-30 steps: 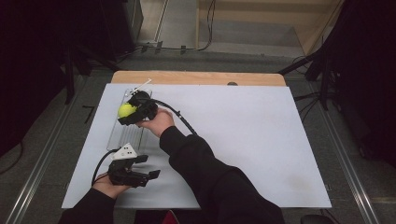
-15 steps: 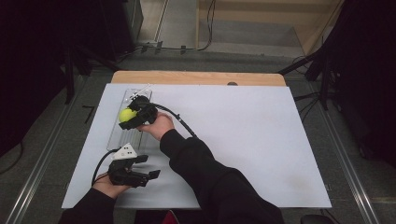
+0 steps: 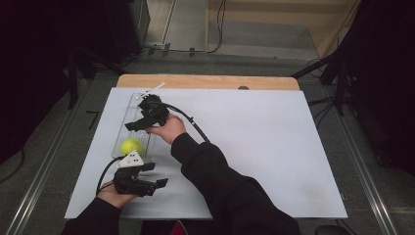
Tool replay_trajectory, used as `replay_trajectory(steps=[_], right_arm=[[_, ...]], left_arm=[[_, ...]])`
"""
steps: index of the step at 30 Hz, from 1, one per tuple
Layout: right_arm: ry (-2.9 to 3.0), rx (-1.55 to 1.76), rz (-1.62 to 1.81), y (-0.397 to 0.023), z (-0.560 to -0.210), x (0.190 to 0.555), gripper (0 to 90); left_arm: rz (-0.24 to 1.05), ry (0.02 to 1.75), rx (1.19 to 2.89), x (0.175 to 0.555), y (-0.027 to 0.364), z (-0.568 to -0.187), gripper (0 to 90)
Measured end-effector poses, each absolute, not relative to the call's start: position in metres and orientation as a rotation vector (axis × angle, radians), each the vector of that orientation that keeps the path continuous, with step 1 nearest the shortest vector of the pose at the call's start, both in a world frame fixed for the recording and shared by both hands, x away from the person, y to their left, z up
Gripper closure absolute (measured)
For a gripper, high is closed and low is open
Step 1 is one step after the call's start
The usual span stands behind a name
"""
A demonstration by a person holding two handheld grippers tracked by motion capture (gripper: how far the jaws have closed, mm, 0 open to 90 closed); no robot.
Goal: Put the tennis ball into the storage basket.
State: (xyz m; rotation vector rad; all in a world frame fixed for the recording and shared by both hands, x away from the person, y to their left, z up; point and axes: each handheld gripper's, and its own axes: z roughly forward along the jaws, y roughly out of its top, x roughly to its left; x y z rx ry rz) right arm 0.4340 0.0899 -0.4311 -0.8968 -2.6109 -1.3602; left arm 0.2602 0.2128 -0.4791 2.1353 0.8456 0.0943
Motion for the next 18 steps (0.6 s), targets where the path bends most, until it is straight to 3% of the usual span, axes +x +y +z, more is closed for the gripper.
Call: replay_trajectory(steps=[18], right_arm=[[-2.629, -0.939, -1.331, 0.045, -0.421, 0.431, 13.5]], left_arm=[[0.095, 0.846, 2.144, 0.262, 0.211, -0.48, 21.2]])
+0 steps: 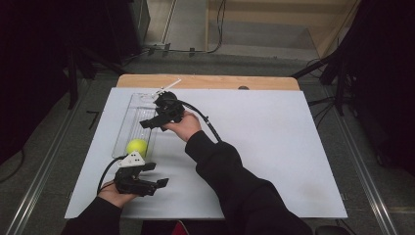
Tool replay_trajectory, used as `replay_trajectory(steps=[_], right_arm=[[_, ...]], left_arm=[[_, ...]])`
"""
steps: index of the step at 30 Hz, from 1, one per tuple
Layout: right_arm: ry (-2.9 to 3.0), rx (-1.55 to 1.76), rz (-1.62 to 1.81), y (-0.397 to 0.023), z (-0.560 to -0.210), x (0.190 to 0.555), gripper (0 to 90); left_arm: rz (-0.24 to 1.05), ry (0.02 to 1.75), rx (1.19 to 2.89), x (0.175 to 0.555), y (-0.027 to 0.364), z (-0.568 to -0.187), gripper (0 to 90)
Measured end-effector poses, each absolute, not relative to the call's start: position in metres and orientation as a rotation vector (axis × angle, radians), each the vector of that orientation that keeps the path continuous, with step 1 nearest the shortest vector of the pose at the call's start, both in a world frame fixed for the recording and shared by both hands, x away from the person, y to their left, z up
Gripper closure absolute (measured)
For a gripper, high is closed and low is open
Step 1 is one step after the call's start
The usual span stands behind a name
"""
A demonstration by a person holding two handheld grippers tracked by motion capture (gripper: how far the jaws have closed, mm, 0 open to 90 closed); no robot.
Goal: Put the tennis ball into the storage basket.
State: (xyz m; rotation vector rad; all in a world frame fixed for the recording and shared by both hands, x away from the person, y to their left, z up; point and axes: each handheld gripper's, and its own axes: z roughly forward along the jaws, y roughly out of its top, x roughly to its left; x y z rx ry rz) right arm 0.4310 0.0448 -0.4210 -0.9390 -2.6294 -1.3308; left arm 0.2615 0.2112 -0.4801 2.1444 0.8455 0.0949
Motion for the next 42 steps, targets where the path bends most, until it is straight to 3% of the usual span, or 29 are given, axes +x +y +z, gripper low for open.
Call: replay_trajectory(steps=[42], right_arm=[[-2.626, -0.99, -1.28, -0.032, -0.426, 0.406, 13.7]], left_arm=[[0.094, 0.859, 2.141, 0.262, 0.211, -0.481, 21.2]])
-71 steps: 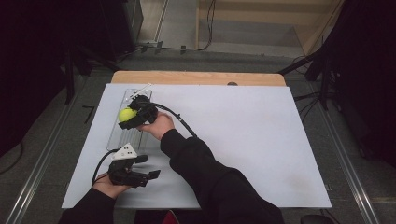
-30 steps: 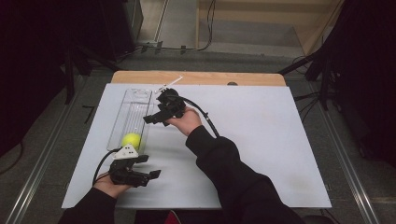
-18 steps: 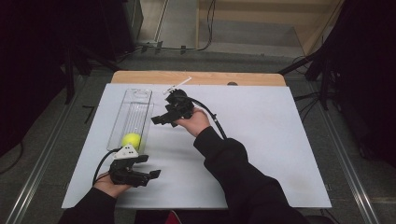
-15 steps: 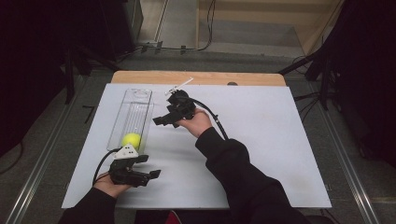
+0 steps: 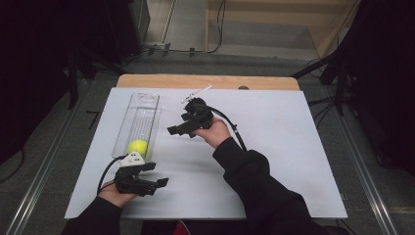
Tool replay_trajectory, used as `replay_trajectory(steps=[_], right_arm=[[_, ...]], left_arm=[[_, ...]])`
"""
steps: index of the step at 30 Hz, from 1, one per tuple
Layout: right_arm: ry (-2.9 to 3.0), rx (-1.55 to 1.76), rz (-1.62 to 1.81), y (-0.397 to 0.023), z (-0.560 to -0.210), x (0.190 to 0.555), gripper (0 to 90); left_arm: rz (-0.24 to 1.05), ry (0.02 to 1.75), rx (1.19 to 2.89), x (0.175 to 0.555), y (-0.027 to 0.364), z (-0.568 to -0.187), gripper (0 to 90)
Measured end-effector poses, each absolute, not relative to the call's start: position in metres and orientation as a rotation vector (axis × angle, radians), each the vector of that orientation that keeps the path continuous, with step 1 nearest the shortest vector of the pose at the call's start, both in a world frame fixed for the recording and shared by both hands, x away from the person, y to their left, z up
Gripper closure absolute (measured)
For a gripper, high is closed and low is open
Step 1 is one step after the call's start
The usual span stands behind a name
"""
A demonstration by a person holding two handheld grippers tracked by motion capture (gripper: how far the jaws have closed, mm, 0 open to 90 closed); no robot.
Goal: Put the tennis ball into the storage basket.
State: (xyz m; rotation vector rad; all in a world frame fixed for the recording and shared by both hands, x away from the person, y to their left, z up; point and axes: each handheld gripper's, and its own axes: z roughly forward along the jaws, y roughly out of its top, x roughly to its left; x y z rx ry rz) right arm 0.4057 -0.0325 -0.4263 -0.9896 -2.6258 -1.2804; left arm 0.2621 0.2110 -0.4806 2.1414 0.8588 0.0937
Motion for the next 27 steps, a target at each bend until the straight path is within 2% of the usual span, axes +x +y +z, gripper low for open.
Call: replay_trajectory(steps=[27], right_arm=[[-2.627, -1.064, -1.257, -0.078, -0.442, 0.386, 13.7]], left_arm=[[0.097, 0.862, 2.141, 0.262, 0.21, -0.481, 21.2]])
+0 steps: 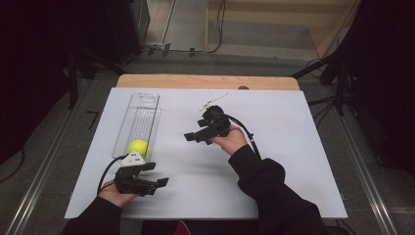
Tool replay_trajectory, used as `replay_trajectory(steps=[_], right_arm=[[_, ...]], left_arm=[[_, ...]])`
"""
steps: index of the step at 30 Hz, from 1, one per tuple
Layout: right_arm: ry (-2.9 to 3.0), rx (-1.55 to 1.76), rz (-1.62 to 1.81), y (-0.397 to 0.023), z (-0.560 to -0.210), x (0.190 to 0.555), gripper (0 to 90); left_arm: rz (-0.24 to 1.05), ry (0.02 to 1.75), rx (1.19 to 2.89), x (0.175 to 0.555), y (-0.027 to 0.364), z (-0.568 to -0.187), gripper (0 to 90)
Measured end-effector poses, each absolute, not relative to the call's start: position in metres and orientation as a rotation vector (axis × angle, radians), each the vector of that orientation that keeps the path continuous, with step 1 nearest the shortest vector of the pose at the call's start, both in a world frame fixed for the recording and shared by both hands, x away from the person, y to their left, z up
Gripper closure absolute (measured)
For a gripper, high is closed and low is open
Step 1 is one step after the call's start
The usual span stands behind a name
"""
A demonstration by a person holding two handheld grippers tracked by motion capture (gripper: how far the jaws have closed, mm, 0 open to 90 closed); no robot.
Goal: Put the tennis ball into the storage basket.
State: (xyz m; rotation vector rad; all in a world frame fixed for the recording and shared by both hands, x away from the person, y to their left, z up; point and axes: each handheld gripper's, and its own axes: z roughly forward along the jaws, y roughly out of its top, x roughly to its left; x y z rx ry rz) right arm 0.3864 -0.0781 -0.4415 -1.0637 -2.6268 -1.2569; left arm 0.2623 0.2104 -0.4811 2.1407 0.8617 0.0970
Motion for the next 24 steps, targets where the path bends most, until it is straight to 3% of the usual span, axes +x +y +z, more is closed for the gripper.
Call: replay_trajectory(steps=[24], right_arm=[[-2.636, -1.131, -1.28, -0.116, -0.443, 0.368, 13.7]], left_arm=[[0.097, 0.866, 2.147, 0.263, 0.21, -0.482, 21.2]])
